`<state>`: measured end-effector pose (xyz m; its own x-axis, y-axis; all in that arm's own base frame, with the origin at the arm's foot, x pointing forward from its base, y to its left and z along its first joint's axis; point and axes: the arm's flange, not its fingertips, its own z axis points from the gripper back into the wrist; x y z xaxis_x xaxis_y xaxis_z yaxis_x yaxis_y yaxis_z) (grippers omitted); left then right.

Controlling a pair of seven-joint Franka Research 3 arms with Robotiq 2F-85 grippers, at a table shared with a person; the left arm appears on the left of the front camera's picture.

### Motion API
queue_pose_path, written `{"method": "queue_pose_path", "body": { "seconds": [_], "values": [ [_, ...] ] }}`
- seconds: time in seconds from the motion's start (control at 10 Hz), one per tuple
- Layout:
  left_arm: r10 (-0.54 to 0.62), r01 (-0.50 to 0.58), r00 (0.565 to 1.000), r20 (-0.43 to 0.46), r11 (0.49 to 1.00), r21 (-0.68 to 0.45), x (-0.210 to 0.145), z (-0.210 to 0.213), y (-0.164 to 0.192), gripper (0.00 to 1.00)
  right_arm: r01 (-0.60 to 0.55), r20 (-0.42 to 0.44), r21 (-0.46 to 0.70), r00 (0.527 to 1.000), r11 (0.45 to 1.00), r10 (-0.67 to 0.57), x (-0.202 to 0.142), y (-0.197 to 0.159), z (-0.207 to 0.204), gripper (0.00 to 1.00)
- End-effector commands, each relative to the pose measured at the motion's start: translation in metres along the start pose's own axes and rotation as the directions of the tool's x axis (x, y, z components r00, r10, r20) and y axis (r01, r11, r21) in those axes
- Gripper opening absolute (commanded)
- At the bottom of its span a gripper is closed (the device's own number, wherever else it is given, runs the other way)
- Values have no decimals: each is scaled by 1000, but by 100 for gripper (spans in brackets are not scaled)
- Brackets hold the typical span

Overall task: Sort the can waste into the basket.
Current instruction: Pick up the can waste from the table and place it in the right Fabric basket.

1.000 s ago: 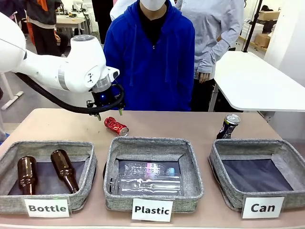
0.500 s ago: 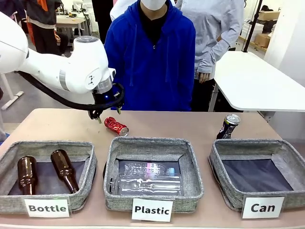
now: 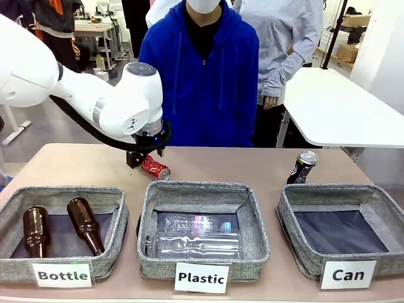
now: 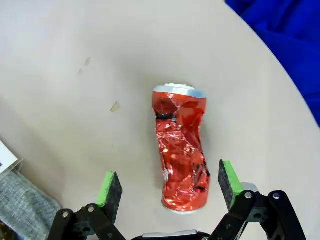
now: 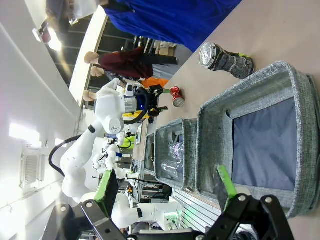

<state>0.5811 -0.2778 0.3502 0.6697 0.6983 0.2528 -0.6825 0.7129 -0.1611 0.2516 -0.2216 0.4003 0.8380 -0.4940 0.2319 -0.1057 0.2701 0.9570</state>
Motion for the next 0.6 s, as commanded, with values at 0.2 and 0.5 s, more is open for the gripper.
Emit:
{"method": "queue_pose_path", "body": {
  "seconds": [0.2, 0.5],
  "values": [
    [82, -81, 995, 48, 996, -26, 9, -35, -24, 100, -25, 17, 20, 1000, 999, 25, 2, 1, -1, 100],
    [114, -113, 994, 1, 993, -15, 30, -62, -30, 100, -25, 17, 20, 1000, 999, 25, 2, 1, -1, 100]
  ]
}}
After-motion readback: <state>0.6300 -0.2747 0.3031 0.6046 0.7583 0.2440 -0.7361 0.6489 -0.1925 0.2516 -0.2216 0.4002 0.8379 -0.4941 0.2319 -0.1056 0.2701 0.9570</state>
